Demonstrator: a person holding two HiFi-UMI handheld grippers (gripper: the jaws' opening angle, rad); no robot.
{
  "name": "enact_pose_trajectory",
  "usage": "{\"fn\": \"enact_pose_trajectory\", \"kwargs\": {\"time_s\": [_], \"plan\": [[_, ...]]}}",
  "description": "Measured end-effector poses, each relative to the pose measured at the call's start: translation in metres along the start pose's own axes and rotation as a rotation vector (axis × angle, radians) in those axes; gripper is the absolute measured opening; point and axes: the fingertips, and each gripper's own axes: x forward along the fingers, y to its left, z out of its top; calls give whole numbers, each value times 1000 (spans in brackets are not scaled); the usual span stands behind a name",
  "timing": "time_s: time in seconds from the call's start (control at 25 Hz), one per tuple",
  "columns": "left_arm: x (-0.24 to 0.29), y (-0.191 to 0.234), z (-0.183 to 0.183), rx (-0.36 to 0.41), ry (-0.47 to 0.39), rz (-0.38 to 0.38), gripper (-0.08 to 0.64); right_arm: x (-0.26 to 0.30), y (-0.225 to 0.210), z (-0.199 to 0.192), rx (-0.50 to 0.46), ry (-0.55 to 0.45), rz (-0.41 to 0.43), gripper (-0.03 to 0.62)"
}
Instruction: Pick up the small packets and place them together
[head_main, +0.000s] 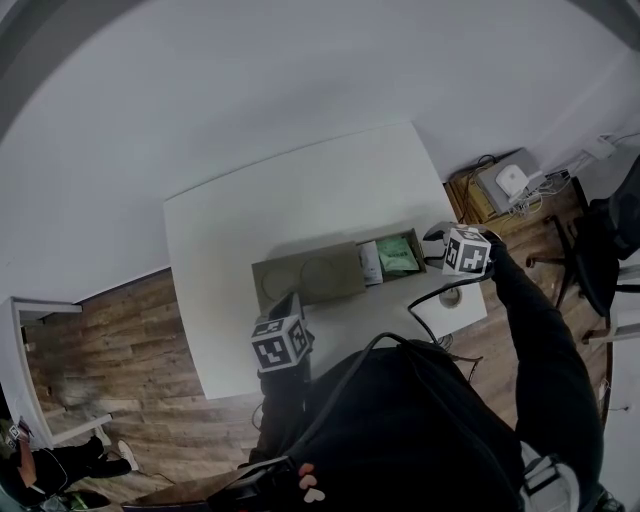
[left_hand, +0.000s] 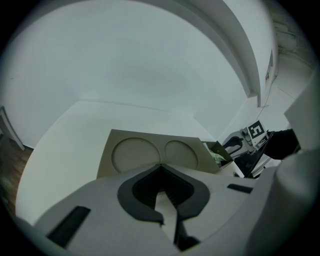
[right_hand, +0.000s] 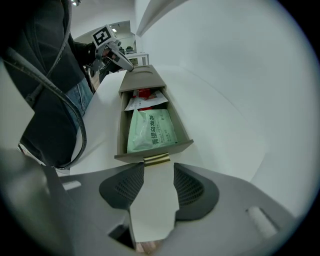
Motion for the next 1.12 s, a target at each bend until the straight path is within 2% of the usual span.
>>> {"fn": "enact_pose_trajectory", "kwargs": {"time_s": [0.28,0.48,1.12], "plan": [[-1,1,0,-3,-3,-1,-2,8,2,8,-76,37,56,176],[0,0,0,-5,-7,1,-2,10,2,7,-109,43,67,169],[0,4,-1,-4,-7,5,-2,2,-3,-25,-17,44,13,169]]}}
